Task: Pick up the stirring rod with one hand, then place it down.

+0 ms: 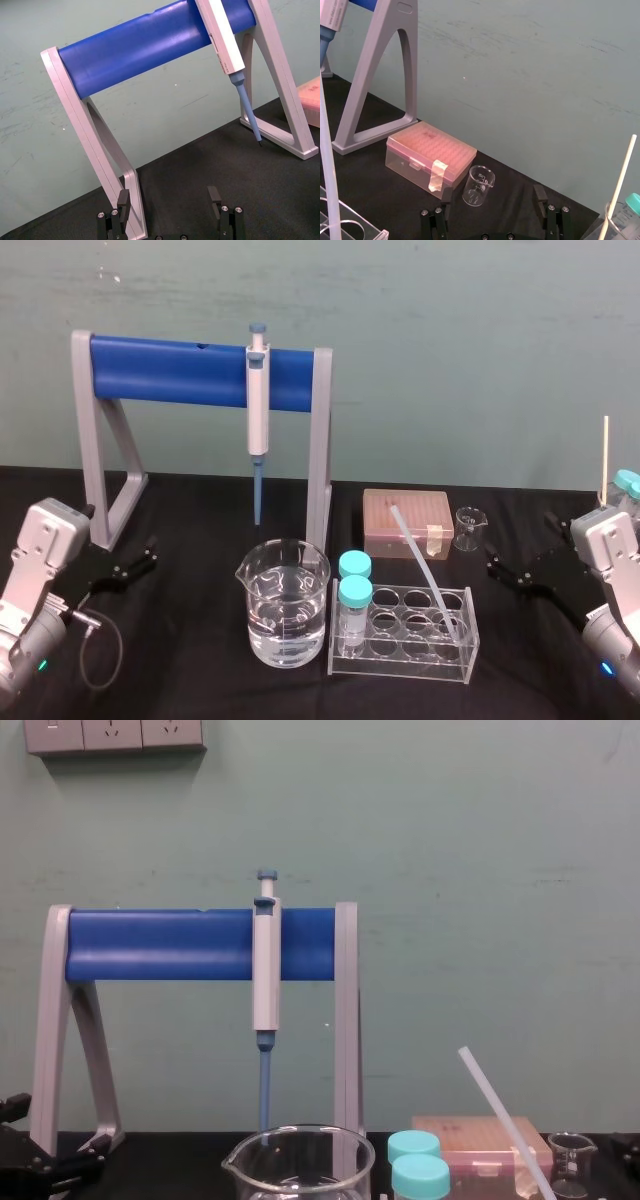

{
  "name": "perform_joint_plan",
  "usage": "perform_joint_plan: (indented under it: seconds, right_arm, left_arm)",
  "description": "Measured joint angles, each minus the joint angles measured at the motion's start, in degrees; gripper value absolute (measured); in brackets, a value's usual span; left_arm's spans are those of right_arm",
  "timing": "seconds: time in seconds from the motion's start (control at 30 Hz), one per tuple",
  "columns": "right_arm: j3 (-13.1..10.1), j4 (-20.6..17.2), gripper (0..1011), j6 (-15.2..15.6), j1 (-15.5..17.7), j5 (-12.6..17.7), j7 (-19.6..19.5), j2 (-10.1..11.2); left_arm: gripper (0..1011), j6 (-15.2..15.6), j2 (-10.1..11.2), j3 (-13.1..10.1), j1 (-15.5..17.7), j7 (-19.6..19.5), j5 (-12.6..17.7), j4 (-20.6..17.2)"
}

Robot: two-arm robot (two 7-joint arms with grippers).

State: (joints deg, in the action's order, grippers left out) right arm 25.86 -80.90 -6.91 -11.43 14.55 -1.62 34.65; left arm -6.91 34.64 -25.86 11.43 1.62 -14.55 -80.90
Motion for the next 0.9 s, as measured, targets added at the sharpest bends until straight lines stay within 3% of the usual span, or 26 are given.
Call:
perform_joint_plan:
  seconds: [0.9]
  right_arm:
    - [0.0, 0.0, 1002, 0.0, 0.0, 0.0, 0.0, 0.0]
  left_arm:
    - [1001, 0.0, 0.0, 0.0, 0.0, 0.0, 0.0, 0.0]
